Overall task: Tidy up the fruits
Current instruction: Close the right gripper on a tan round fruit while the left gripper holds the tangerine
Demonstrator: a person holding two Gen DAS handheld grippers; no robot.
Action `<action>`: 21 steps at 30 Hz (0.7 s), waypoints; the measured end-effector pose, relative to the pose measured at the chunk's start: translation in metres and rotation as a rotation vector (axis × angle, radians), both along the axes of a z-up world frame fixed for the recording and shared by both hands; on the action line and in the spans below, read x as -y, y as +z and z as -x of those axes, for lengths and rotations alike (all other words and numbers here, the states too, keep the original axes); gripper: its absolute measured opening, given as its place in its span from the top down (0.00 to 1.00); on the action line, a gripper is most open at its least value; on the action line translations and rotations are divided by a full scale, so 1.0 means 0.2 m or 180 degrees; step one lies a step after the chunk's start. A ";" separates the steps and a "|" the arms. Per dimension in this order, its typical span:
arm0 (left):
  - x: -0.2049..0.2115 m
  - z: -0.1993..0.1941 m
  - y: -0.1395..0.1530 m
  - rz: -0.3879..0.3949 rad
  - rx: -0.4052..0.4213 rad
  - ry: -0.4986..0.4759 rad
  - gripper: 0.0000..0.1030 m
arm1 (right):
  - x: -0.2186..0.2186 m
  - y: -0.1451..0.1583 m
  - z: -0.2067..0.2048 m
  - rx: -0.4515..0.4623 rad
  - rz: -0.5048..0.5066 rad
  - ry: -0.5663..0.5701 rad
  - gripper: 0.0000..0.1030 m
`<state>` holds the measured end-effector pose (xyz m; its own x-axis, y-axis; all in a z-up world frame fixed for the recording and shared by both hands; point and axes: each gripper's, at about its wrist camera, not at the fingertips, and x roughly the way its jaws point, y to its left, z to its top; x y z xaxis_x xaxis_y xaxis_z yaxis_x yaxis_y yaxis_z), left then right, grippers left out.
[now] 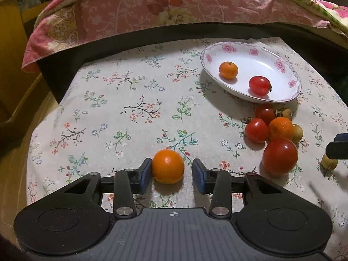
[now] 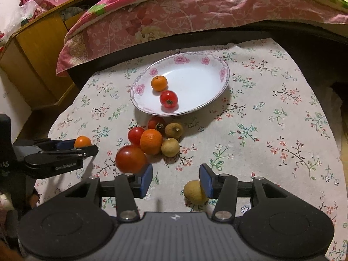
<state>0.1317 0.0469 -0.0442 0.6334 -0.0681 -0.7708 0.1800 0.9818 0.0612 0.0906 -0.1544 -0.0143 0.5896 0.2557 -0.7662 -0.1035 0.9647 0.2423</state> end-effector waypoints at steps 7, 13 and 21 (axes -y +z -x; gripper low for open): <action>0.00 0.02 0.02 -0.0014 0.0036 -0.0009 0.62 | 0.00 -0.01 0.00 -0.0018 0.0032 -0.0005 0.55; 0.02 0.06 0.04 0.0009 0.0044 -0.0155 0.61 | 0.05 -0.02 0.00 -0.0044 0.0079 -0.0050 0.55; 0.01 0.01 0.00 0.0035 -0.0038 -0.0104 0.55 | 0.08 -0.05 0.00 -0.0104 0.0107 -0.0050 0.55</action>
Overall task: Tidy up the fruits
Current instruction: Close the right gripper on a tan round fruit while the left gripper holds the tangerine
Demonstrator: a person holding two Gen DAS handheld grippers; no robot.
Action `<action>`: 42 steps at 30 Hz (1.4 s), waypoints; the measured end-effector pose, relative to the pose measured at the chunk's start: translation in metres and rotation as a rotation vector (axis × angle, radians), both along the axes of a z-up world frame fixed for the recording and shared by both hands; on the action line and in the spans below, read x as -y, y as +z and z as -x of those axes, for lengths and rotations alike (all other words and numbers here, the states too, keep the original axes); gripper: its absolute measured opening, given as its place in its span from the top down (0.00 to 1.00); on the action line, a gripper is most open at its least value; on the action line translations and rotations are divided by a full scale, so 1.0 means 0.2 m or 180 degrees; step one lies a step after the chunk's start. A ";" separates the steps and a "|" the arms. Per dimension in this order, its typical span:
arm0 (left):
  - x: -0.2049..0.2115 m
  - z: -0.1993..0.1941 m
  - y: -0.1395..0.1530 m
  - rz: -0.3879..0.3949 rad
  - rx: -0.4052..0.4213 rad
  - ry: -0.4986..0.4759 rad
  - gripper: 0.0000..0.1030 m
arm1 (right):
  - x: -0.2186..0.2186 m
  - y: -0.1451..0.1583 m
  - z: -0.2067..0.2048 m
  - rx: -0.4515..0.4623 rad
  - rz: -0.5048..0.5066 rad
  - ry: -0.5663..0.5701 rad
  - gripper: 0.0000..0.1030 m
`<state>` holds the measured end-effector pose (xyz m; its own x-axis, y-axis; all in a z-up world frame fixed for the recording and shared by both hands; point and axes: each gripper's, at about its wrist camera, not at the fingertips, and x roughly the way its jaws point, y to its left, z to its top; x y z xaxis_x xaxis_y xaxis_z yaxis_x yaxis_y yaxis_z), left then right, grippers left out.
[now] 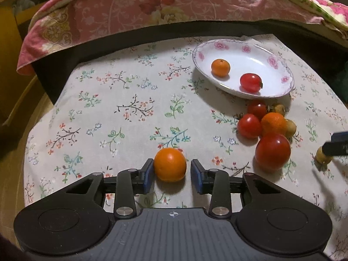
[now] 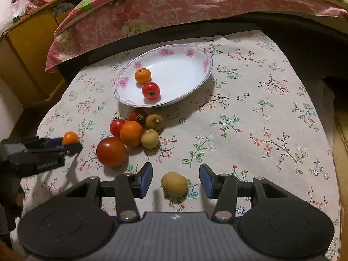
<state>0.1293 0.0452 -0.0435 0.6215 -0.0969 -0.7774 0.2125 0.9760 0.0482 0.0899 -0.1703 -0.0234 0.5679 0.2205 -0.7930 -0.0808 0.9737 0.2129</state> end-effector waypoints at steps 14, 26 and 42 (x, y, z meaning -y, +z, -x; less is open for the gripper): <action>0.02 0.00 -0.01 -0.0068 0.0019 -0.0026 0.25 | -0.10 -0.09 0.02 -0.0011 0.0284 0.0323 0.54; 0.00 -0.02 -0.03 0.0067 -0.0042 0.0007 0.15 | -0.09 -0.10 0.02 -0.0002 0.0005 0.0201 0.34; -0.02 -0.05 -0.06 0.0098 -0.0054 0.0084 0.00 | -0.11 -0.10 0.01 -0.0123 -0.0009 0.0152 0.14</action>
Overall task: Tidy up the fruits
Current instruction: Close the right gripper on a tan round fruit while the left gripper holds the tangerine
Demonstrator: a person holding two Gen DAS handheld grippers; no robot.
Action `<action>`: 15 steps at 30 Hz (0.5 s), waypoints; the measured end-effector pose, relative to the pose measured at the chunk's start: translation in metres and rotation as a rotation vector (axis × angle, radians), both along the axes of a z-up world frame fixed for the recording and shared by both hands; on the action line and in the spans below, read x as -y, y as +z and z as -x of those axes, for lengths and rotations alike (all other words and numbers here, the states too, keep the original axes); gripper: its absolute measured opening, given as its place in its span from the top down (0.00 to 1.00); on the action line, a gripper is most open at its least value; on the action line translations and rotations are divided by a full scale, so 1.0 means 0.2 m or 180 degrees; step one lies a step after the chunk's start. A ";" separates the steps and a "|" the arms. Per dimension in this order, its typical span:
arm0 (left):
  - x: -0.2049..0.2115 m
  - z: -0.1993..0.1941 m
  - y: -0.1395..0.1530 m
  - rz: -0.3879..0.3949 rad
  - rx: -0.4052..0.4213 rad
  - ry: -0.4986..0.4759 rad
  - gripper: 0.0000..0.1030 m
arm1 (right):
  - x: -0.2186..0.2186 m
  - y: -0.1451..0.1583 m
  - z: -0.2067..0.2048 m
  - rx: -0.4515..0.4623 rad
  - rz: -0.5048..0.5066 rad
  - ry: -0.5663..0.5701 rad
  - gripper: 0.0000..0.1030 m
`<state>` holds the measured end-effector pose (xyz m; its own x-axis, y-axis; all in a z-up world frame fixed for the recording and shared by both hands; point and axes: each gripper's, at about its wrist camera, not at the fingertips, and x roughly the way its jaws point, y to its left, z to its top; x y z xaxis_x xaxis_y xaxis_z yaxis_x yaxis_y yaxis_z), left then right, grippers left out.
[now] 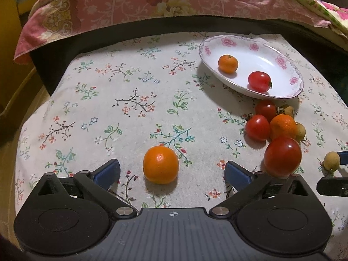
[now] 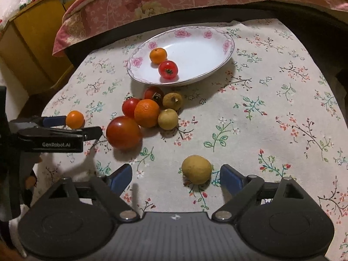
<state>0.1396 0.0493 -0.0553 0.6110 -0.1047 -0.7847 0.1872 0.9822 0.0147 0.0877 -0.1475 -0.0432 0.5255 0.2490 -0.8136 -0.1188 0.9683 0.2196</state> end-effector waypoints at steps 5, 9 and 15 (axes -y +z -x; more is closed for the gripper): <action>0.00 0.00 -0.01 0.0026 0.0089 0.0021 0.00 | 0.01 0.00 -0.01 -0.0064 -0.0042 -0.0018 0.13; 0.01 -0.02 0.00 -0.0014 -0.0021 0.0004 0.00 | 0.01 0.00 0.00 -0.0053 -0.0064 -0.0029 0.11; 0.02 0.02 0.01 -0.0040 0.0076 -0.0061 0.16 | 0.03 0.00 0.00 -0.0055 -0.0212 -0.0119 0.09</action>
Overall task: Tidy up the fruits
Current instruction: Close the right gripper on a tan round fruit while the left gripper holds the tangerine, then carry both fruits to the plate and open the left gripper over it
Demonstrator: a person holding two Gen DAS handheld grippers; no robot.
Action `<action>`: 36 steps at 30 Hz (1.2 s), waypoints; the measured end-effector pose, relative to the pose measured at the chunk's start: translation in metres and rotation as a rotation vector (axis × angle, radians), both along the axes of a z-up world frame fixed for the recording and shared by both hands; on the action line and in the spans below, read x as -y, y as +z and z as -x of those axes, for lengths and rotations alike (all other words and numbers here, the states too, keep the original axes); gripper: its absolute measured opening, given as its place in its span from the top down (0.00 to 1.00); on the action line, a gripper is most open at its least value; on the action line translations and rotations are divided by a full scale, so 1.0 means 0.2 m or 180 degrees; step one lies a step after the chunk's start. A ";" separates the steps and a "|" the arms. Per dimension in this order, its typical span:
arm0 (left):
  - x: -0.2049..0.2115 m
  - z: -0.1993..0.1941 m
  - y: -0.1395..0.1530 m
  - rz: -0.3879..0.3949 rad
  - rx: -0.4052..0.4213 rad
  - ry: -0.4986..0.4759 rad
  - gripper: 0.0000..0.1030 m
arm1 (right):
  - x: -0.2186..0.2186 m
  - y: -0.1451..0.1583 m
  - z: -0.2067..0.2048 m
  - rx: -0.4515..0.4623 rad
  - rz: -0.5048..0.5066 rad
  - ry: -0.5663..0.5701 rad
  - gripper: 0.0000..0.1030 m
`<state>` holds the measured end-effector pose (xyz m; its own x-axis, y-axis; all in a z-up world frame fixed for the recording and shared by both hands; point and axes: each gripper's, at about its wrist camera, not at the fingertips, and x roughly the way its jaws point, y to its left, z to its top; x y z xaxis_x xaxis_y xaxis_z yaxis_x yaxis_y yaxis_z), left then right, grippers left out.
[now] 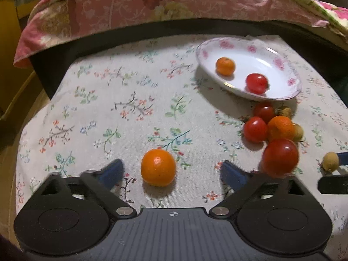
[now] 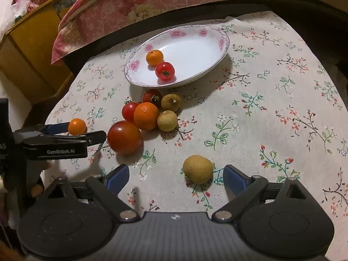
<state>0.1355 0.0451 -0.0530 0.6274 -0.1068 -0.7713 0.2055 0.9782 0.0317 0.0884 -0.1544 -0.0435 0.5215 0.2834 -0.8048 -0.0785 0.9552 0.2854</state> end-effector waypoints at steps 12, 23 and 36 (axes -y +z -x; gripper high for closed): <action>0.03 0.06 0.04 -0.0332 0.0164 -0.0043 0.54 | 0.00 0.02 0.01 0.0106 0.0419 -0.0112 0.64; 0.01 0.10 0.05 -0.0368 0.0209 -0.0080 0.63 | -0.05 0.03 0.03 0.0224 0.0594 0.0047 0.71; 0.08 0.14 0.06 -0.0287 0.0142 -0.0270 0.62 | -0.05 0.02 0.02 0.0231 0.0511 0.0079 0.71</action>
